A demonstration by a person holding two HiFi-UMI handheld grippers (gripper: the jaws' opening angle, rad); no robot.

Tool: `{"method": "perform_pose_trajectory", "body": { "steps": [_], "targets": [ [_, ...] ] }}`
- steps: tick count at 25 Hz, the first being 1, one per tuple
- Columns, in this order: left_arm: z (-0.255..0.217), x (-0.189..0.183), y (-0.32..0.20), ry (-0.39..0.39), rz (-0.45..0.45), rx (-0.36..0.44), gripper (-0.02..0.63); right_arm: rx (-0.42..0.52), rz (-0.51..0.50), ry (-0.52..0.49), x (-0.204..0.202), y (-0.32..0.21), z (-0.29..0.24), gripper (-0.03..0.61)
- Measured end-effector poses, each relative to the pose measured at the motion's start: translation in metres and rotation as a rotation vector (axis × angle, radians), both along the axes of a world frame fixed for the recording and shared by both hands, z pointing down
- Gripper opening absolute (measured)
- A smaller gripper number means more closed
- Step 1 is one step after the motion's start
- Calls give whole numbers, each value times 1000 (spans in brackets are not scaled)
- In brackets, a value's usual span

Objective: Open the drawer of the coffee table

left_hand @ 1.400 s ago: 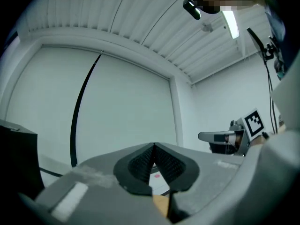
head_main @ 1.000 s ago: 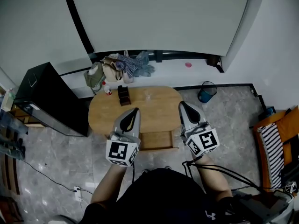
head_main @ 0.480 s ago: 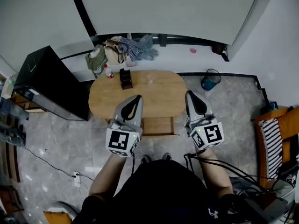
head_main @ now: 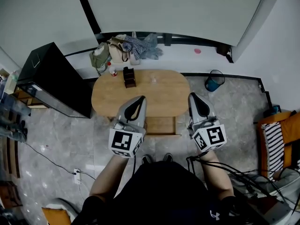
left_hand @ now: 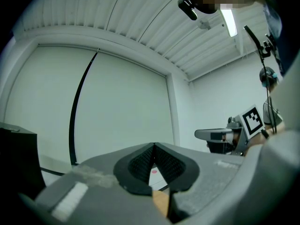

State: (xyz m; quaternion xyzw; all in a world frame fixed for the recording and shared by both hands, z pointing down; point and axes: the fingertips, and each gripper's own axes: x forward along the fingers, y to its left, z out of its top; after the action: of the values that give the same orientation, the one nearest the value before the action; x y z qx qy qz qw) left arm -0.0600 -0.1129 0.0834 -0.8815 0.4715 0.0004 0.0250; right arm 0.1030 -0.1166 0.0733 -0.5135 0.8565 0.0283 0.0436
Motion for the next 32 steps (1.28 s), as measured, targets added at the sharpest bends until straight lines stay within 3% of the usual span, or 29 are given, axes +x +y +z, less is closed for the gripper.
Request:
{"method": "perform_pose_trajectory", "body": {
  "steps": [32],
  "targets": [
    [5,-5,-5,1,-19,-17,2,-13,-19,-5,-7,-5,6,2]
  ]
}}
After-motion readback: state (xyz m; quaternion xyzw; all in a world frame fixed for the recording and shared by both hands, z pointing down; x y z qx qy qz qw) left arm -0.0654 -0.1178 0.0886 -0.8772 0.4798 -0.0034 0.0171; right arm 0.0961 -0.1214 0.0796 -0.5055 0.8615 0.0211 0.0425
